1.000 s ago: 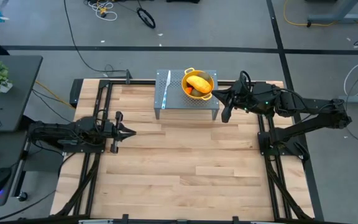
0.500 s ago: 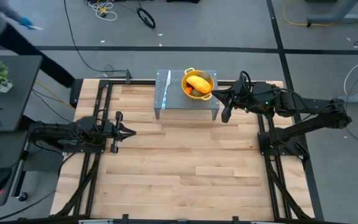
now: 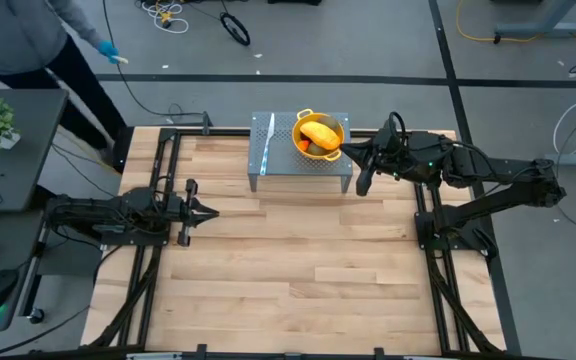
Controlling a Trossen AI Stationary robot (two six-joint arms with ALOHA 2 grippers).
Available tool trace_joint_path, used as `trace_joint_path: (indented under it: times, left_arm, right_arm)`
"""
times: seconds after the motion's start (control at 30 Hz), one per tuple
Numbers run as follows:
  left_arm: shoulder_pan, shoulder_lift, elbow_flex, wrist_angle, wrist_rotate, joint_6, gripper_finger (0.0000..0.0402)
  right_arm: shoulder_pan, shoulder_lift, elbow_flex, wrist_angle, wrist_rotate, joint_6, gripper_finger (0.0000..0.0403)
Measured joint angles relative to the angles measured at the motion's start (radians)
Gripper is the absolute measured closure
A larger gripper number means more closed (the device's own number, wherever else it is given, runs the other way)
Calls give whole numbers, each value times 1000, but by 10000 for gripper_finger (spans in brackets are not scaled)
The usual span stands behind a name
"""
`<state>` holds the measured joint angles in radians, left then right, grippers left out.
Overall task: Pick & Place Fruit
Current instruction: Return to Home Position
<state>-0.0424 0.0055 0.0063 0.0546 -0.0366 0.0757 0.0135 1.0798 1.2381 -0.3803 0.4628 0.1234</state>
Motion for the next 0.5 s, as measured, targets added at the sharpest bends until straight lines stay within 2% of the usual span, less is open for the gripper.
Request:
trace_joint_path:
  times: [0.1, 0.33, 0.5]
  left_arm:
    - [0, 0, 0, 0, 0, 0, 369]
    - [0, 0, 0, 0, 0, 0, 369]
    - [0, 0, 0, 0, 0, 0, 369]
  right_arm:
    - [0, 0, 0, -2, -48, 0, 398]
    - [-4, 0, -7, 39, -55, 0, 398]
    - [-36, -12, -99, 163, -163, 8, 398]
